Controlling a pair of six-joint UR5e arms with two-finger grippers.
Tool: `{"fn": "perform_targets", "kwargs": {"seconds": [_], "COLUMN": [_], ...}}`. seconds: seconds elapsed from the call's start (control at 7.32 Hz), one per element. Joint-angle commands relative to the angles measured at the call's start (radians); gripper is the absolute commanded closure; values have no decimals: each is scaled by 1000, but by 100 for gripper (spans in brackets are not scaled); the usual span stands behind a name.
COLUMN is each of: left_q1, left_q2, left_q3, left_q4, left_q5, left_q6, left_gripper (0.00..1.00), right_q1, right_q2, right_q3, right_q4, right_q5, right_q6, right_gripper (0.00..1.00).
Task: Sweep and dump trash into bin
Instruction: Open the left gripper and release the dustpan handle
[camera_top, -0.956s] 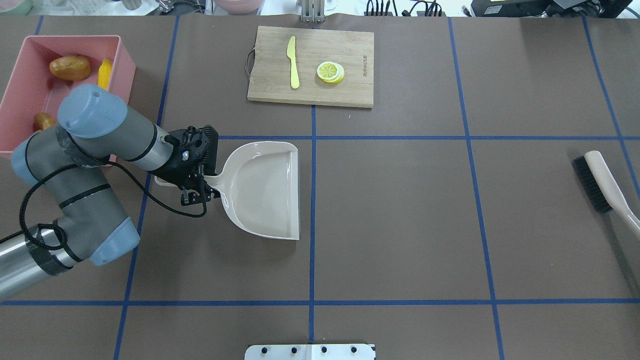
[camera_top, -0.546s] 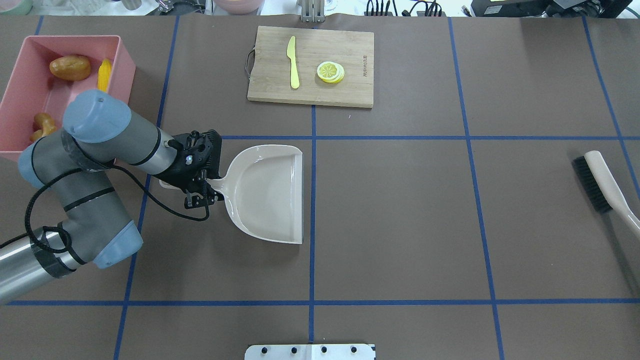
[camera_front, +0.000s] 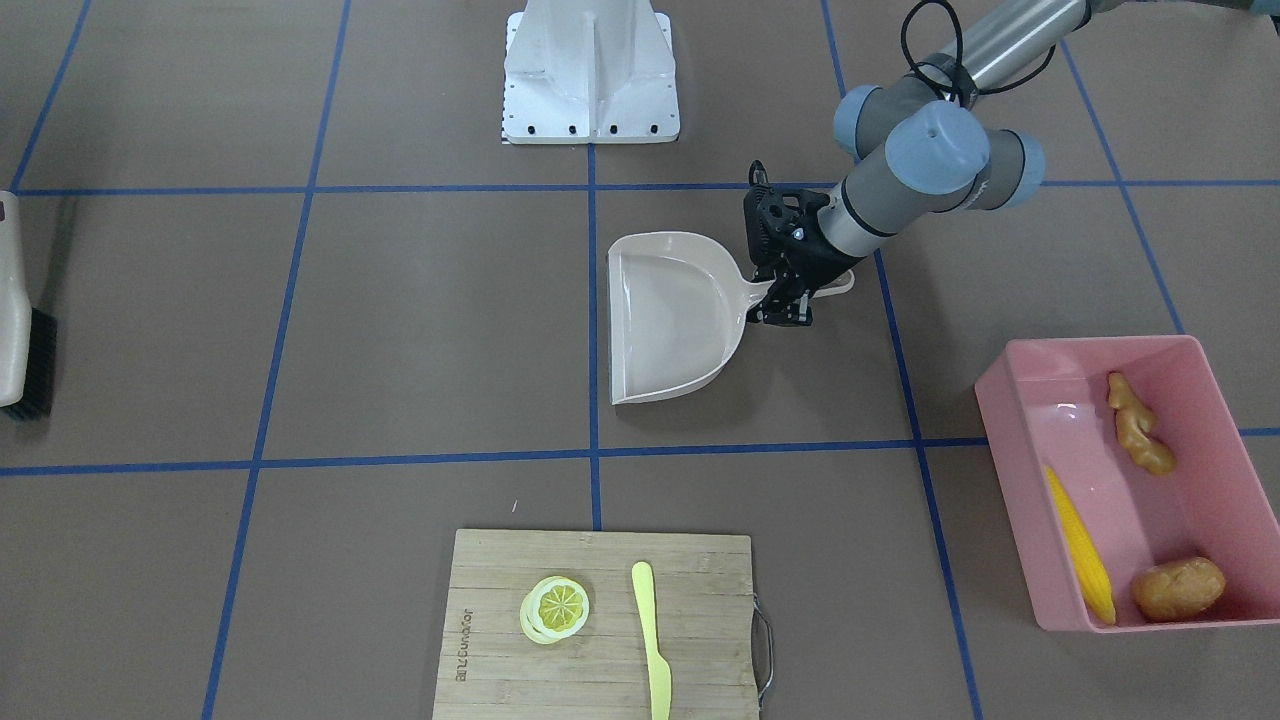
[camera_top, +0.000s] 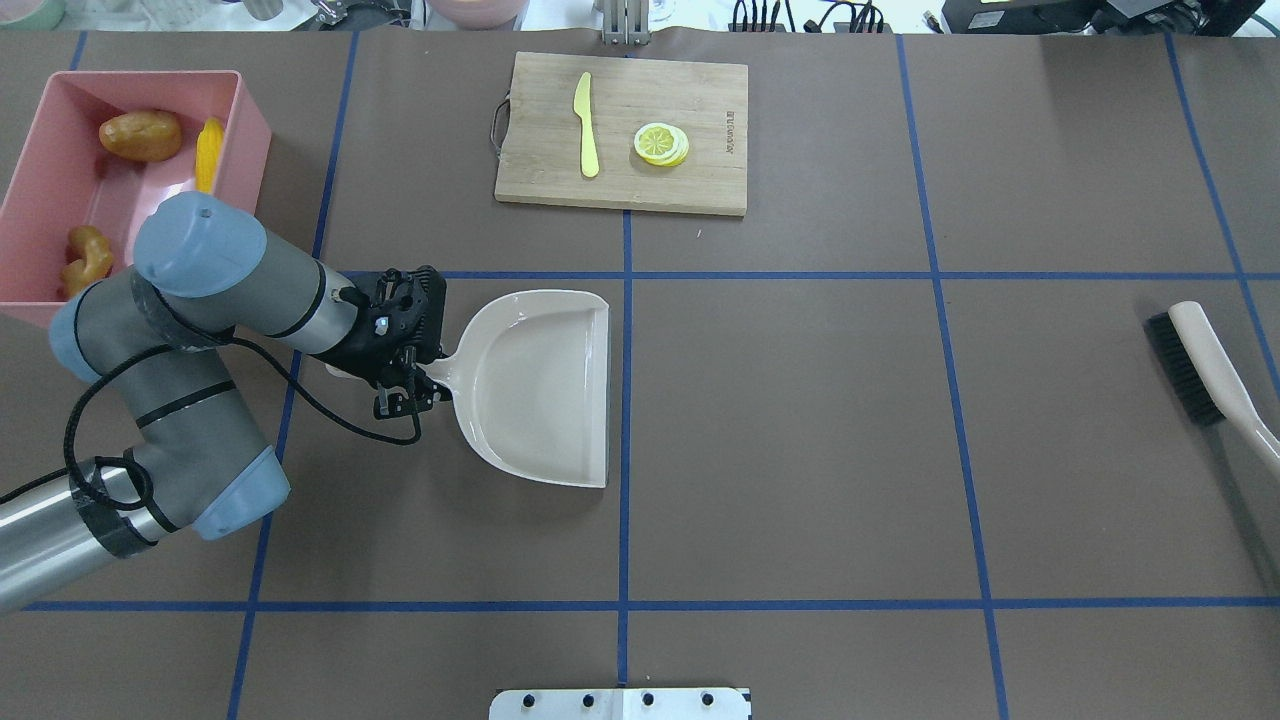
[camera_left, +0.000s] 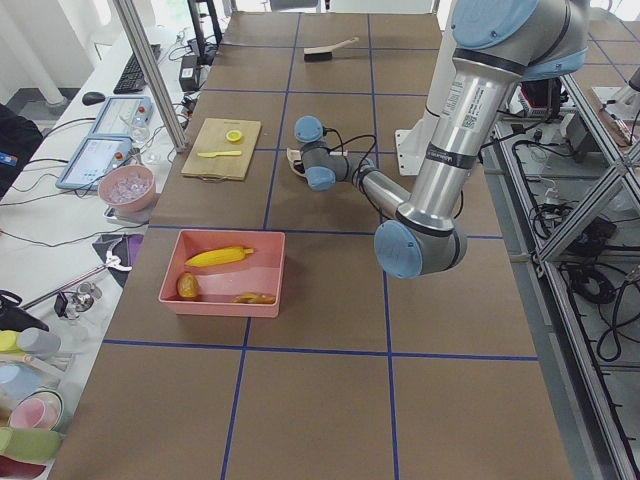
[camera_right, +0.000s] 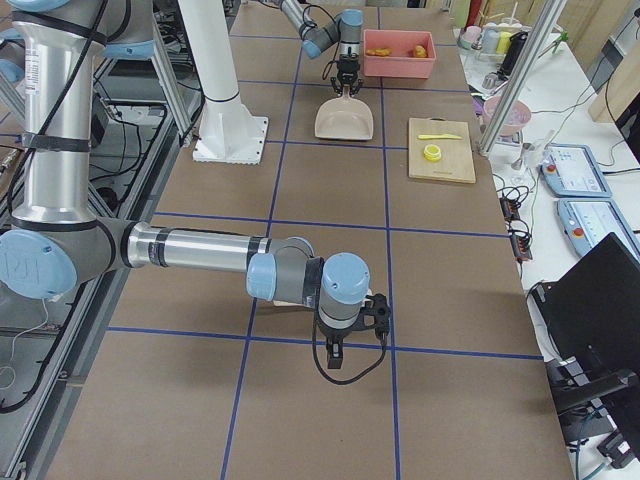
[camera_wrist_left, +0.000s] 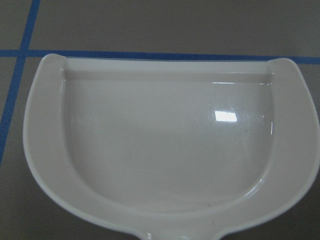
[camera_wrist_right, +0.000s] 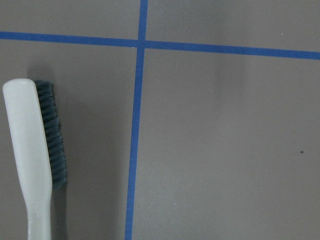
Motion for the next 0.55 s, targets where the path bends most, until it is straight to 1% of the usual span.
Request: {"fn": "perform_targets", "kwargs": {"seconds": [0.0, 0.27, 0.41], "left_q1": [10, 14, 15], "left_q2": [-6, -8, -8], "left_q3": [20, 26, 26], "left_q4": [-32, -36, -36], "left_q5": [12, 27, 30], "left_q6": [0, 0, 0], "left_gripper": [100, 100, 94], "right_q1": [1, 1, 1], "right_q2": [-10, -15, -15], "right_q3": [-51, -53, -56], "right_q4": [117, 117, 116], "right_q5": [4, 7, 8], "right_q6": [2, 12, 20], "right_gripper": [0, 0, 0]}}
